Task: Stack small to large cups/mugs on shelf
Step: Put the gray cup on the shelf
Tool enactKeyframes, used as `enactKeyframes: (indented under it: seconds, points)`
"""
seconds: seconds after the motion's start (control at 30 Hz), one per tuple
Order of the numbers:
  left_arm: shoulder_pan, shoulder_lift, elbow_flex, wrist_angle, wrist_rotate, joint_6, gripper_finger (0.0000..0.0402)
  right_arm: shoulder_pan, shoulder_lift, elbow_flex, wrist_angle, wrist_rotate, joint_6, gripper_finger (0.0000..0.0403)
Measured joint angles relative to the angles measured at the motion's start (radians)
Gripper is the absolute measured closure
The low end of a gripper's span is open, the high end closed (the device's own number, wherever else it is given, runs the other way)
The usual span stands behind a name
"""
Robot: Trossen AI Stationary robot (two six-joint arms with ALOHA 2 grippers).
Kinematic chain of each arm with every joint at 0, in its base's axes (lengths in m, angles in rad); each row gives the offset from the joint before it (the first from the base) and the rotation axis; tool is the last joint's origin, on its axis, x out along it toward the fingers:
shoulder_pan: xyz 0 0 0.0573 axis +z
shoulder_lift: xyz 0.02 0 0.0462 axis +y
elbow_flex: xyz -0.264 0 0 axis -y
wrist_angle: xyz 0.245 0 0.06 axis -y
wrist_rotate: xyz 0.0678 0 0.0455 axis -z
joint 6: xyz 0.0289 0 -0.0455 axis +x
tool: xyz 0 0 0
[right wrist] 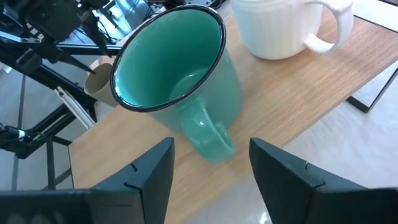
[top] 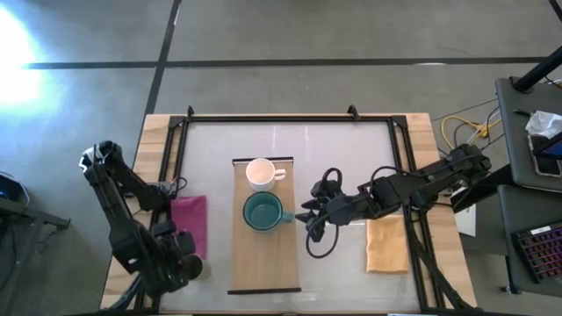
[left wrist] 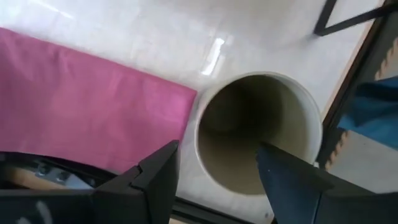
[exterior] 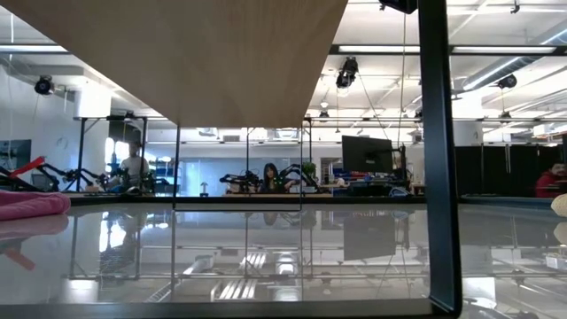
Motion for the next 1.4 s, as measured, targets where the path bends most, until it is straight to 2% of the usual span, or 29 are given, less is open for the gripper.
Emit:
enactKeyframes:
  seconds: [0.33, 0.6, 0.83, 0.97, 1.27, 1.4]
  points:
    - [0.000, -0.041, -0.050, 0.007, 0.001, -0.013, 0.0206, -0.002, 0.000, 0.000, -0.005, 0.033, 0.001, 0.0202]
    - [0.000, -0.046, -0.118, 0.122, 0.014, -0.012, 0.0206, -0.004, 0.000, 0.000, -0.028, 0.041, 0.016, 0.0202]
    - [0.002, -0.039, -0.129, 0.120, 0.013, -0.024, 0.0213, -0.004, 0.000, 0.000, -0.029, 0.041, 0.016, 0.0202]
    - [0.005, -0.039, -0.144, 0.120, 0.013, -0.056, 0.0254, -0.004, 0.000, 0.000, -0.029, 0.041, 0.016, 0.0202]
    - [0.008, -0.040, -0.155, 0.126, 0.012, -0.062, 0.0388, -0.004, 0.000, 0.000, -0.029, 0.041, 0.016, 0.0202]
    - [0.009, -0.040, -0.156, 0.135, 0.013, -0.063, 0.0396, -0.004, 0.000, 0.000, -0.029, 0.041, 0.023, 0.0202]
